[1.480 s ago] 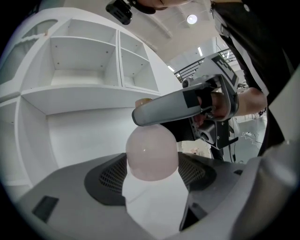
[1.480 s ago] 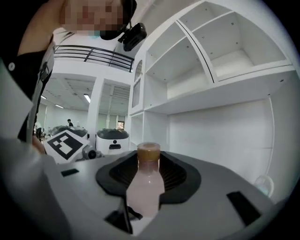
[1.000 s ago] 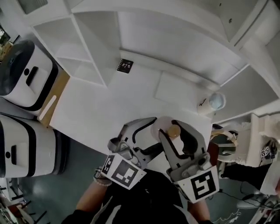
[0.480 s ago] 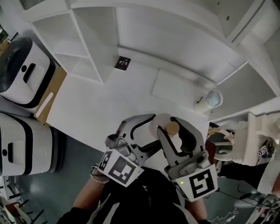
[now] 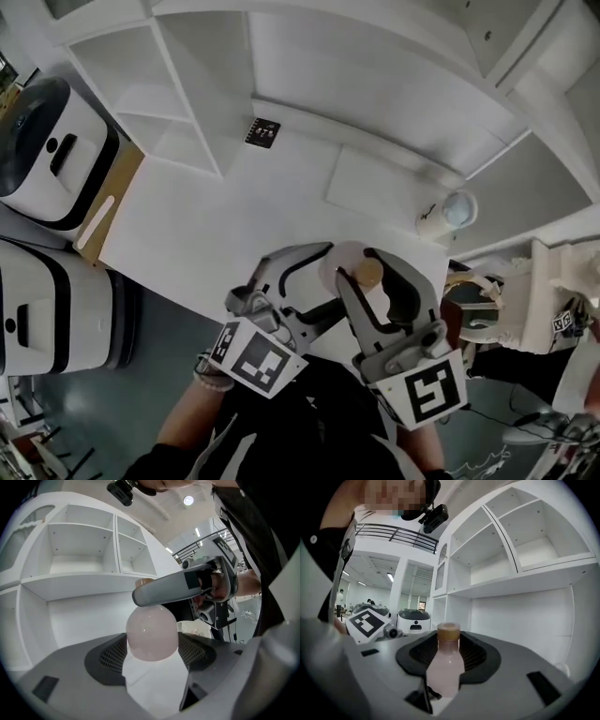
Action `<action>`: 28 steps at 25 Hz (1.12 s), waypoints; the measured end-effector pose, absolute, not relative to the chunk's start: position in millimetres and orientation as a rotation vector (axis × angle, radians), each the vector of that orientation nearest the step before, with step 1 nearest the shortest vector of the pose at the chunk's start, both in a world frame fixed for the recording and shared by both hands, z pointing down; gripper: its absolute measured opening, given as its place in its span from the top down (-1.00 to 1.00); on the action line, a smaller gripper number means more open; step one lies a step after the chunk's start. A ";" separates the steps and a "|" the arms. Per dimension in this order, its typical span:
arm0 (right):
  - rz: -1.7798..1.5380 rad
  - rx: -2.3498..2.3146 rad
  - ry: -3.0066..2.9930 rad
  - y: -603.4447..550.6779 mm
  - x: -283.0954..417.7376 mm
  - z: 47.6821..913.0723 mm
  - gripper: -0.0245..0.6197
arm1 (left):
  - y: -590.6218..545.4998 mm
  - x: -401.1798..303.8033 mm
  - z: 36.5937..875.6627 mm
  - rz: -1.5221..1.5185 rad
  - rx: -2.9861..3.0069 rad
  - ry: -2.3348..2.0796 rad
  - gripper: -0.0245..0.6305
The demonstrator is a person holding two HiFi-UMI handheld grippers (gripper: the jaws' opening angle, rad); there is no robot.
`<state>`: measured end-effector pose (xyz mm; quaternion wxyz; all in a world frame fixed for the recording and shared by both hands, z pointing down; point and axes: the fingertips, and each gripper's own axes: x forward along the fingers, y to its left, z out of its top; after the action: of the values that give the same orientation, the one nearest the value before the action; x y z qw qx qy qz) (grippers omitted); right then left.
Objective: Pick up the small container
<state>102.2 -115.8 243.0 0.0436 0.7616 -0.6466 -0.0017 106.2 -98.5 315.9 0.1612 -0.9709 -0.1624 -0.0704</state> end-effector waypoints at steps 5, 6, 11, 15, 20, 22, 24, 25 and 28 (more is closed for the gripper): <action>0.041 2.310 -1.959 -114.2 102.4 249.8 0.47 | -98.5 106.1 317.1 -0.206 -2.774 -0.460 -0.11; 0.035 2.310 -1.962 -114.8 102.3 248.9 0.47 | -98.6 106.3 317.2 -0.206 -2.775 -0.459 -0.11; 0.001 2.321 -1.979 -117.9 100.1 243.5 0.47 | -98.8 105.7 317.9 -0.212 -2.777 -0.457 -0.11; 0.018 2.320 -1.965 -116.7 100.5 246.7 0.47 | -98.9 104.9 318.1 -0.214 -2.776 -0.460 -0.11; 0.014 2.314 -1.977 -117.5 100.5 246.9 0.47 | -99.7 105.0 319.5 -0.223 -2.766 -0.452 -0.11; 0.028 2.311 -1.975 -118.2 100.5 248.6 0.47 | -100.8 105.1 319.8 -0.226 -2.763 -0.445 -0.11; 0.025 2.308 -1.976 -118.6 99.9 248.9 0.47 | -101.7 104.6 319.5 -0.225 -2.764 -0.439 -0.11; 0.027 2.308 -1.976 -119.0 99.7 248.7 0.47 | -102.0 104.5 319.3 -0.223 -2.765 -0.436 -0.11; 0.025 2.310 -1.974 -119.9 99.9 247.7 0.47 | -102.7 105.0 318.8 -0.218 -2.765 -0.430 -0.11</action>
<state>99.9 -119.9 247.7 0.0517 0.7592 -0.6488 0.0082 105.0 -102.7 318.8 0.1666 -0.9714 -0.1511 -0.0767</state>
